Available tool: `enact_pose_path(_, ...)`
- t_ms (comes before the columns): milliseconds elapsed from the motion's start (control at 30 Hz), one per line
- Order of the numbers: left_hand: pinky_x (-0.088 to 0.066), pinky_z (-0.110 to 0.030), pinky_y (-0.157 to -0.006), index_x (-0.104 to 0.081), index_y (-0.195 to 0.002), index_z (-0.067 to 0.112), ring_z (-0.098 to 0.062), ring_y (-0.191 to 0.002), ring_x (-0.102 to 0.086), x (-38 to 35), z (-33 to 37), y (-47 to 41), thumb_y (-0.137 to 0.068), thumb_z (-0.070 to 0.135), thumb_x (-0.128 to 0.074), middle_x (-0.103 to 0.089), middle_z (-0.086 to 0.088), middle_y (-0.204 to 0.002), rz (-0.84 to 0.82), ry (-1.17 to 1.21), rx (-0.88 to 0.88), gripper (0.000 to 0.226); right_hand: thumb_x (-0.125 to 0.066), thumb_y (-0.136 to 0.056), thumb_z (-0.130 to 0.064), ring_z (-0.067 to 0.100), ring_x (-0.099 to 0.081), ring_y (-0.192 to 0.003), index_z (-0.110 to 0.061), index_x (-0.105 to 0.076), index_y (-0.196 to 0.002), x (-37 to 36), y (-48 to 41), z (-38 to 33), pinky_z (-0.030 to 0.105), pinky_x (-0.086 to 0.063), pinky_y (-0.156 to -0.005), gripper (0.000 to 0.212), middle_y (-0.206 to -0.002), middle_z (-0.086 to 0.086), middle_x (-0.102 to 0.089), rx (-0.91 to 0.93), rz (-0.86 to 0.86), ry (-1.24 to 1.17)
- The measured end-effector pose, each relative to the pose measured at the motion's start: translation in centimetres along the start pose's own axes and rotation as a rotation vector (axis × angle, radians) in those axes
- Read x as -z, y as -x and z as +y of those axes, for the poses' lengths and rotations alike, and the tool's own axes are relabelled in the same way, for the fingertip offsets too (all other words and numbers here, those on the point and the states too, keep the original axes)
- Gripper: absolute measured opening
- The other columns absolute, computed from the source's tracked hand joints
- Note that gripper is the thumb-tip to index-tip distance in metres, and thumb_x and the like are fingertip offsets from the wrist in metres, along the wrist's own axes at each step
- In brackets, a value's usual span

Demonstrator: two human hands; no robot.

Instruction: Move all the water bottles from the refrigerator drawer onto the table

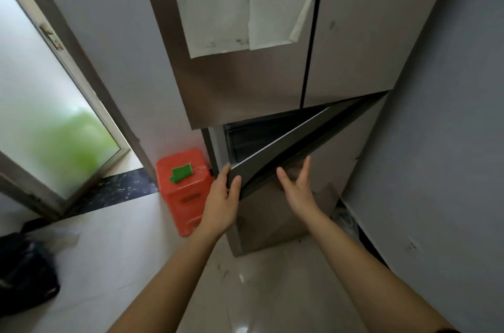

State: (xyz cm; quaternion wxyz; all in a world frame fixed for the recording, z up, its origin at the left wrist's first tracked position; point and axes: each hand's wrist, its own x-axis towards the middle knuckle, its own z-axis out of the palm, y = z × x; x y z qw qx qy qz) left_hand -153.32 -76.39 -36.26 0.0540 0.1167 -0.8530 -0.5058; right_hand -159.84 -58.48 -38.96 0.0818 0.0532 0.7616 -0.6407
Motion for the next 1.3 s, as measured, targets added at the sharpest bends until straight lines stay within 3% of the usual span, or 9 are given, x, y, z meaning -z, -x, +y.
enact_pose_path(167,-0.043,-0.037,-0.105,-0.028,-0.152,0.032,-0.021,-0.129,-0.048,-0.3,-0.9,-3.5,-0.101,0.051,-0.040,-0.045,-0.002,-0.147,0.234,0.182,0.143,0.056,-0.083,-0.054,-0.068,0.030,-0.014,-0.152,-0.046,0.019,-0.152,0.3,-3.9,-0.7,0.054,-0.022,-0.120,0.143,-0.168,-0.002,0.008,-0.065,-0.023,-0.014)
enact_pose_path(267,-0.048,-0.044,-0.100,-0.042,-0.139,0.027,-0.025,-0.119,-0.057,-0.6,-1.6,-5.3,-0.100,0.057,-0.037,-0.061,0.001,-0.125,0.378,0.240,0.223,0.050,-0.082,-0.061,-0.066,0.013,-0.016,-0.145,-0.048,0.019,-0.151,1.0,-6.9,-0.3,0.041,-0.022,-0.114,0.136,-0.166,-0.006,0.017,-0.049,-0.041,0.044)
enact_pose_path(400,-0.043,-0.051,-0.107,-0.042,-0.130,0.028,-0.023,-0.120,-0.054,-1.9,-2.2,-7.5,-0.099,0.056,-0.038,-0.057,0.002,-0.127,0.529,0.212,0.276,0.042,-0.077,-0.085,-0.038,0.009,-0.030,-0.134,-0.041,0.021,-0.152,0.6,-10.2,1.1,-0.004,-0.029,-0.088,0.119,-0.163,0.001,0.027,0.022,-0.075,0.059)
enact_pose_path(467,-0.043,-0.049,-0.108,-0.044,-0.131,0.029,-0.020,-0.122,-0.053,-2.6,-2.0,-9.0,-0.100,0.048,-0.045,-0.056,0.004,-0.128,0.593,0.225,0.259,0.037,-0.076,-0.088,-0.028,0.017,-0.051,-0.124,-0.042,0.023,-0.151,-0.1,-11.2,1.4,-0.001,-0.041,-0.074,0.118,-0.161,0.000,0.032,0.054,-0.083,0.076)
enact_pose_path(533,-0.040,-0.049,-0.111,-0.042,-0.138,0.024,-0.024,-0.128,-0.049,-3.1,-2.0,-10.7,-0.099,0.043,-0.048,-0.051,-0.001,-0.135,0.638,0.219,0.307,0.044,-0.075,-0.088,-0.020,0.024,-0.058,-0.118,-0.044,0.025,-0.149,-0.7,-12.2,1.3,0.018,-0.050,-0.085,0.119,-0.159,-0.001,0.036,0.054,-0.099,0.081)
enact_pose_path(633,-0.030,-0.049,-0.118,-0.026,-0.152,0.015,-0.029,-0.144,-0.032,-3.4,-1.7,-13.0,-0.098,0.030,-0.052,-0.032,-0.007,-0.155,0.566,0.214,0.395,0.061,-0.073,-0.088,-0.010,0.033,-0.052,-0.130,-0.044,0.024,-0.150,-1.2,-14.2,0.8,0.037,-0.049,-0.102,0.120,-0.158,0.000,0.037,0.050,-0.136,0.039)
enact_pose_path(1000,-0.025,-0.046,-0.120,-0.017,-0.154,0.009,-0.031,-0.149,-0.018,-5.3,-1.7,-14.7,-0.095,0.021,-0.061,-0.002,-0.001,-0.162,0.308,0.118,0.358,0.074,-0.077,-0.086,-0.017,0.035,-0.046,-0.136,-0.055,0.030,-0.141,-1.0,-16.4,1.3,0.033,-0.045,-0.103,0.127,-0.154,-0.006,0.042,0.023,-0.260,0.088)
enact_pose_path(1167,-0.033,-0.049,-0.116,-0.032,-0.150,0.013,-0.034,-0.140,-0.036,-3.0,-0.9,-13.6,-0.088,0.020,-0.067,-0.031,-0.011,-0.154,0.326,-0.036,0.228,0.071,-0.073,-0.090,-0.024,0.024,-0.052,-0.131,-0.040,0.006,-0.157,1.2,-15.1,-0.9,0.025,-0.041,-0.098,0.105,-0.168,0.005,-0.003,0.018,-0.214,0.132)
enact_pose_path(1300,-0.017,-0.041,-0.119,-0.018,-0.155,0.018,-0.031,-0.152,-0.007,-1.6,1.4,-12.3,-0.089,0.033,-0.065,0.001,-0.008,-0.165,0.572,-0.468,-0.037,0.083,-0.066,-0.095,-0.027,-0.003,-0.056,-0.110,-0.030,-0.037,-0.150,3.7,-13.1,-6.6,0.014,-0.045,-0.088,0.062,-0.143,-0.002,-0.050,0.291,0.057,0.088)
